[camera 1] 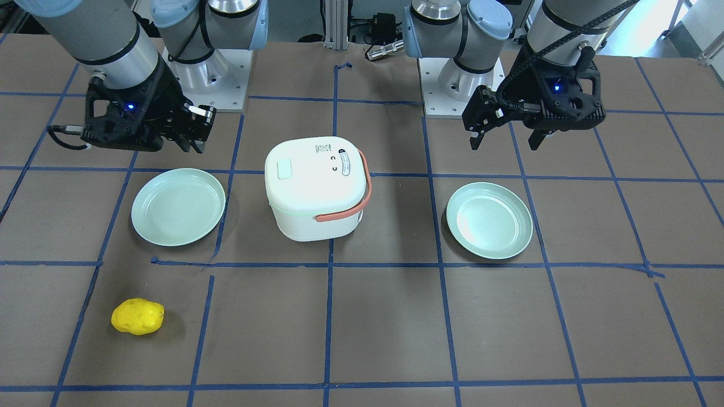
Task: Press rice cooker button
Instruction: 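Move the right gripper over the rice cooker's green lid button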
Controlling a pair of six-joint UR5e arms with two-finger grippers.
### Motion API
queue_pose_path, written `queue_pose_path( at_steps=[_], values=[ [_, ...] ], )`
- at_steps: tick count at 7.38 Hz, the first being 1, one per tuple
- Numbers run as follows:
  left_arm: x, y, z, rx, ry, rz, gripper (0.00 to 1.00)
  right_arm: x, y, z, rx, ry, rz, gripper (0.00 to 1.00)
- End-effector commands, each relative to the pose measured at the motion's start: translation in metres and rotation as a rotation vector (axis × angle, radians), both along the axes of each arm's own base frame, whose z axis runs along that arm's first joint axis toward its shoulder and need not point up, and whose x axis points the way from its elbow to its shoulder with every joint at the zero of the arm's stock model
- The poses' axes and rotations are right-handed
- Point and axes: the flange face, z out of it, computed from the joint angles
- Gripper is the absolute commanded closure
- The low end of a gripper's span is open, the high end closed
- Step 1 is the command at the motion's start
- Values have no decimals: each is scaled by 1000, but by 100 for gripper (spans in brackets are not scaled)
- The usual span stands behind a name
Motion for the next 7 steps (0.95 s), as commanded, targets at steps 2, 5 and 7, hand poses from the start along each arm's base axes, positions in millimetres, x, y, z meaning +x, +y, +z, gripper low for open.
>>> queue_pose_path(
  at_steps=[2,5,7],
  values=[
    [0,0,0,0,0,0,0,59,7,-32,1,9,-10,97],
    [0,0,0,0,0,2,0,84,22,-67,25,11,25,100],
    [0,0,0,0,0,0,0,99,31,-89,29,-23,37,100]
  ],
)
